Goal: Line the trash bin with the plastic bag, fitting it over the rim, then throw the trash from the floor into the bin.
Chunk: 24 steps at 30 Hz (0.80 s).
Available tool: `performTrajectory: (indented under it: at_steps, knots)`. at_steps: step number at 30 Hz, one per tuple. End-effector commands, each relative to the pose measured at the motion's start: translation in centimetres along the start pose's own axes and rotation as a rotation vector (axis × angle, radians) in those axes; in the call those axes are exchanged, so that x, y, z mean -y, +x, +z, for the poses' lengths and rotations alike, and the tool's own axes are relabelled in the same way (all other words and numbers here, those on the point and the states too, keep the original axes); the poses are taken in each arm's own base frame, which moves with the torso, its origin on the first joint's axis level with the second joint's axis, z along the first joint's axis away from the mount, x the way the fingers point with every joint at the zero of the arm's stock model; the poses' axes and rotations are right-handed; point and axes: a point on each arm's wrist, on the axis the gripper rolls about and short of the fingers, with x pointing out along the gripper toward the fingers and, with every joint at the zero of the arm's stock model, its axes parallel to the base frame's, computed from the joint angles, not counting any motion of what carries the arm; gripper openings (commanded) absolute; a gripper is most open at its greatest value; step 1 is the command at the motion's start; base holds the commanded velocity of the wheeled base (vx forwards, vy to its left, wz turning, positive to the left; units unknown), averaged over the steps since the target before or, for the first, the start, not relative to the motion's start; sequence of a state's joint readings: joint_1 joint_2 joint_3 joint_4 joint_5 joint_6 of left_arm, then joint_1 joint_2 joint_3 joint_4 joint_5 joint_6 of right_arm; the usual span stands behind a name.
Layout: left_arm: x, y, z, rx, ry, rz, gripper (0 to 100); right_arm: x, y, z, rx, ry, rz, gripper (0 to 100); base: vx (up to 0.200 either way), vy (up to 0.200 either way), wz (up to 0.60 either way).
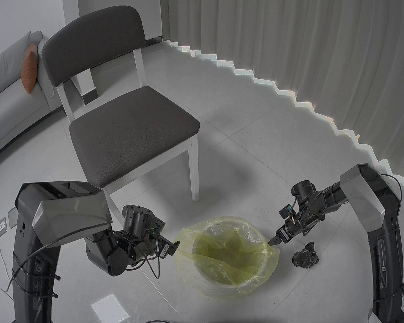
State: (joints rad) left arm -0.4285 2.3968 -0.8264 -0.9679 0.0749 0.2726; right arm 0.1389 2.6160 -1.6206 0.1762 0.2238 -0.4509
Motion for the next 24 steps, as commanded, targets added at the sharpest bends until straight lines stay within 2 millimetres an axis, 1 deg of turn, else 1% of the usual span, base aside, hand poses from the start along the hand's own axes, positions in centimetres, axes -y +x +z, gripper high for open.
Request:
performTrajectory:
  at_steps: [1, 4, 5, 7, 11, 13, 14, 15, 19, 24]
  knots:
    - [-0.2, 3.2, -0.8, -0.050, 0.004, 0.003, 100, -0.3, 0.9, 1.0, 0.001, -0.019, 0.008, 100, 0.000, 0.000, 0.00]
    - [-0.2, 4.3, -0.7, -0.072, 0.005, -0.002, 100, -0.3, 0.9, 1.0, 0.002, -0.021, 0.007, 100, 0.000, 0.000, 0.00]
    - [-0.3, 5.2, -0.4, -0.079, 0.005, -0.005, 100, -0.3, 0.9, 1.0, 0.001, -0.021, 0.008, 100, 0.000, 0.000, 0.00]
    - [-0.4, 5.9, 0.0, -0.102, 0.006, -0.010, 100, -0.2, 0.8, 1.2, 0.001, -0.021, 0.008, 100, 0.000, 0.000, 0.00]
    - [-0.7, 7.4, 1.8, -0.167, 0.014, -0.033, 100, -0.3, 1.0, 1.7, -0.013, -0.026, 0.017, 100, 0.000, 0.000, 0.00]
    - [-0.7, 7.8, 2.2, -0.178, 0.016, -0.037, 100, -0.3, 1.1, 1.7, -0.018, -0.026, 0.020, 100, 0.000, 0.000, 0.00]
    - [-0.6, 8.5, 3.1, -0.198, 0.023, -0.048, 100, -0.4, 1.1, 1.8, -0.024, -0.029, 0.024, 100, 0.000, 0.000, 0.00]
    - [-0.4, 8.8, 3.4, -0.215, 0.032, -0.061, 100, -0.3, 1.1, 1.9, -0.027, -0.028, 0.024, 100, 0.000, 0.000, 0.00]
    - [0.1, 9.5, 4.6, -0.272, 0.054, -0.099, 100, -0.4, 1.3, 2.1, -0.027, -0.032, 0.027, 100, 0.000, 0.000, 0.00]
    - [1.2, 10.4, 5.8, -0.288, 0.074, -0.126, 100, -0.6, 1.3, 2.5, -0.025, -0.039, 0.027, 100, 0.000, 0.000, 0.00]
